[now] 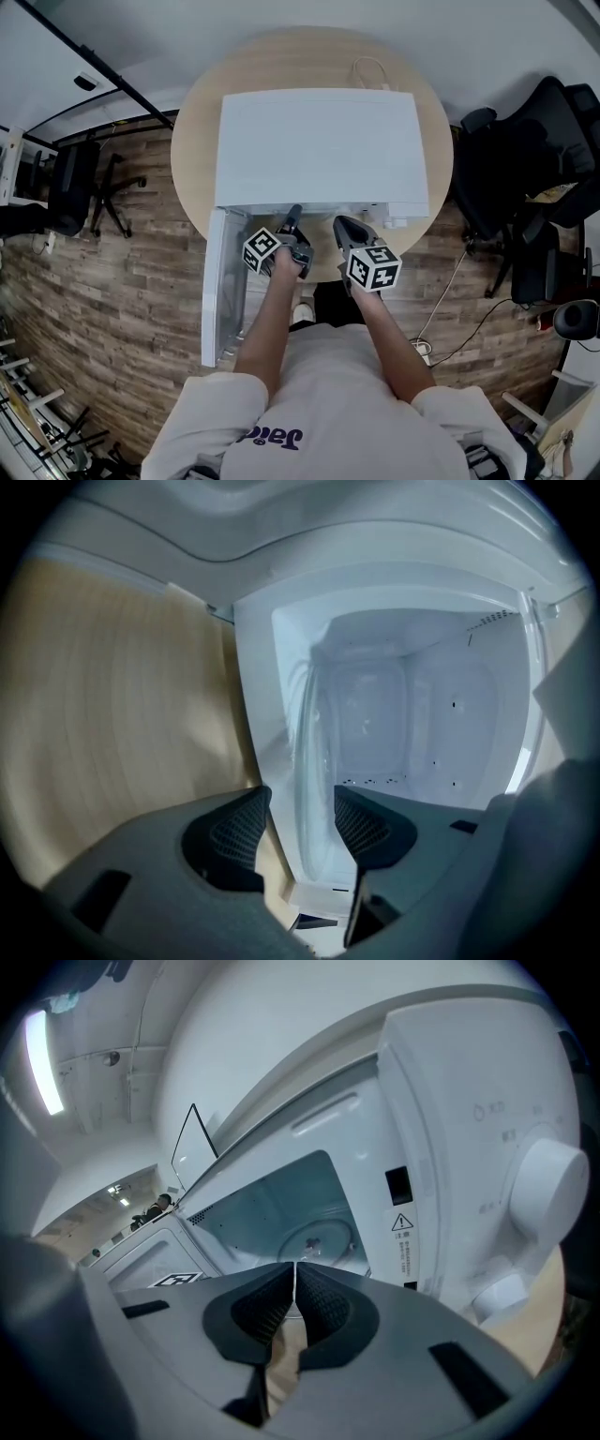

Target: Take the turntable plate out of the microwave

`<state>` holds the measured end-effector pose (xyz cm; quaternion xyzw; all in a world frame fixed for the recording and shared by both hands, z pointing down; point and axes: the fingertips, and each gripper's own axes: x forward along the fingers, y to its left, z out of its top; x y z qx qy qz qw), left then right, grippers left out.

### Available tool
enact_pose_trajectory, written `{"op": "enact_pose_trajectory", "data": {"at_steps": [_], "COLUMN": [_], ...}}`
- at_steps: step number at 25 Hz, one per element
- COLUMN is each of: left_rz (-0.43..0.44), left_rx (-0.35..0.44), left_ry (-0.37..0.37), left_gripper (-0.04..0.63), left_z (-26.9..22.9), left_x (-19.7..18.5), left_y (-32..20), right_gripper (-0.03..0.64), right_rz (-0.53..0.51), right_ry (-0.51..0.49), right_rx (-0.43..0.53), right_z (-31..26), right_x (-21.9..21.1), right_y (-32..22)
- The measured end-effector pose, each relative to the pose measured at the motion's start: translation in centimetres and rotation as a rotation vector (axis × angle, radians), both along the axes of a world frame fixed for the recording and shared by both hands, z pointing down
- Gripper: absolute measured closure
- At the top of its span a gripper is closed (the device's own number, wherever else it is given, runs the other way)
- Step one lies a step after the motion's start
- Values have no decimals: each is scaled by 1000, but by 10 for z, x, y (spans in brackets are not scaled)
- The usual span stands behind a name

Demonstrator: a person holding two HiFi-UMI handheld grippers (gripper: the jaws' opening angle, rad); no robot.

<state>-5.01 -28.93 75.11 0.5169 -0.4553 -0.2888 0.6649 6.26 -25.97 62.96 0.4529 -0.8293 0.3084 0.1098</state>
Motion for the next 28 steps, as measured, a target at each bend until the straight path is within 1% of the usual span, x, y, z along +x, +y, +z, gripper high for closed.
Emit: {"op": "enact_pose_trajectory", "data": {"at_steps": [2,4,5,10,12,14,19,25,28], "left_rz": [-18,-22,-22,-41,-57,-80,-81,-74,-73], "left_rx": [-13,-29,-34,-54,-63,-82,-88,-89,-91], "left_ry": [17,14,8,3,22,52,57,72,78], "left_gripper": [368,427,441,463,475,501,515,515,515], "left_z": [3,5,6,5,4,3,0,-1,0], "left_x": [0,0,0,-2,-2,-1,0,-1,-1], "left_y": [2,4,5,6,8,8,11,17,21], "right_gripper": [597,597,597,597,597,597,597,595,595], "right_rz": [-4,-7,-8,-24,-28,-26,3,59,88], "right_ry": [-4,-5,-6,-14,-16,-20,-57,-164,-207], "right_rx": [-7,-9,-10,-12,-17,-26,-67,-163,-193], "right_z": [1,2,2,0,1,5,14,29,37], "right_x": [2,3,3,-1,-1,1,8,18,22], "right_y": [-2,-4,-6,-6,-3,-1,4,11,16]}}
